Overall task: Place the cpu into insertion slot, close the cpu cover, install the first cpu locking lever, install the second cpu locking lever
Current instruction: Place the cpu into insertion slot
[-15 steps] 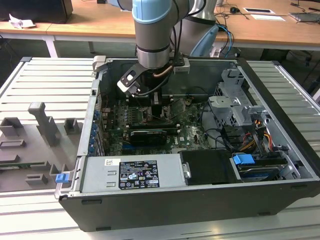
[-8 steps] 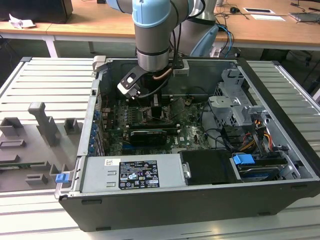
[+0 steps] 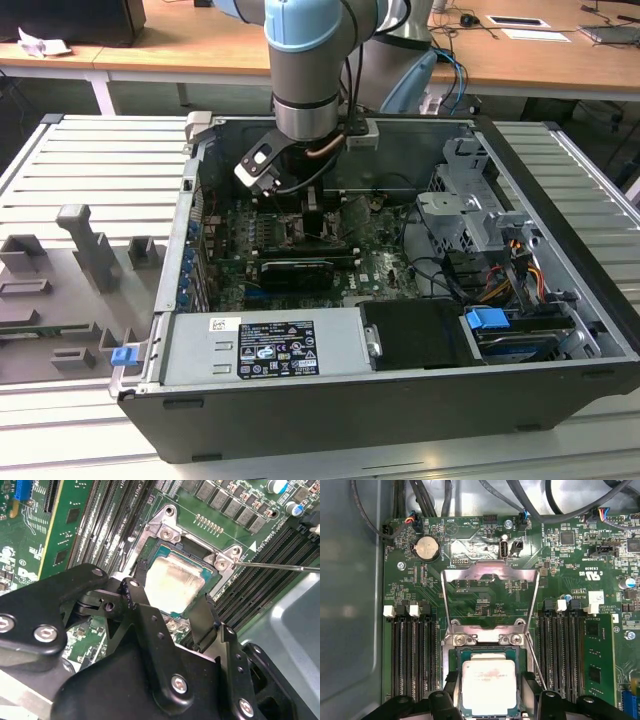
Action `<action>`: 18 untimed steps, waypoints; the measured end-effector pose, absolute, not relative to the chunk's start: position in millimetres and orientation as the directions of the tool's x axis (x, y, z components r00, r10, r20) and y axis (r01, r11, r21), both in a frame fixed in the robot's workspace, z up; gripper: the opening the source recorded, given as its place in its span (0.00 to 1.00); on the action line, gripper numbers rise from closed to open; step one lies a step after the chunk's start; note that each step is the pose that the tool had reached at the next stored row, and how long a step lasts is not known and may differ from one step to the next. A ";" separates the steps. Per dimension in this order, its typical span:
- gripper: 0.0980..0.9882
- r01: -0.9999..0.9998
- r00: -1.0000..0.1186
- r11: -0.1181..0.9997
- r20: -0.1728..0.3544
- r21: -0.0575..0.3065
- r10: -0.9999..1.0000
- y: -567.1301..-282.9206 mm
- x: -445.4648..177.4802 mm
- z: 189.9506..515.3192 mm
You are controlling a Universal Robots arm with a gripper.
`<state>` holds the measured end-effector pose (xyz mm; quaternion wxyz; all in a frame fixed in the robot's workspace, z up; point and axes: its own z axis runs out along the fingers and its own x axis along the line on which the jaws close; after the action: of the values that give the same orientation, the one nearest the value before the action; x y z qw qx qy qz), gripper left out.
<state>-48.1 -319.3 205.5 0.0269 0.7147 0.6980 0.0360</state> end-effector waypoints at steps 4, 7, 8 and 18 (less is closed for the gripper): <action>0.48 0.996 0.023 -0.024 0.014 0.089 1.000 -319.3 -48.2 210.7; 0.20 0.996 0.023 -0.024 0.014 0.089 1.000 -319.3 -48.1 211.9; 0.13 0.996 0.023 -0.024 0.014 0.089 1.000 -319.3 -48.1 212.1; 0.01 0.996 0.023 -0.024 0.014 0.089 1.000 -319.3 -48.1 214.1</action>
<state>-48.1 -319.3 214.1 0.0269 0.7147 0.6980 0.0360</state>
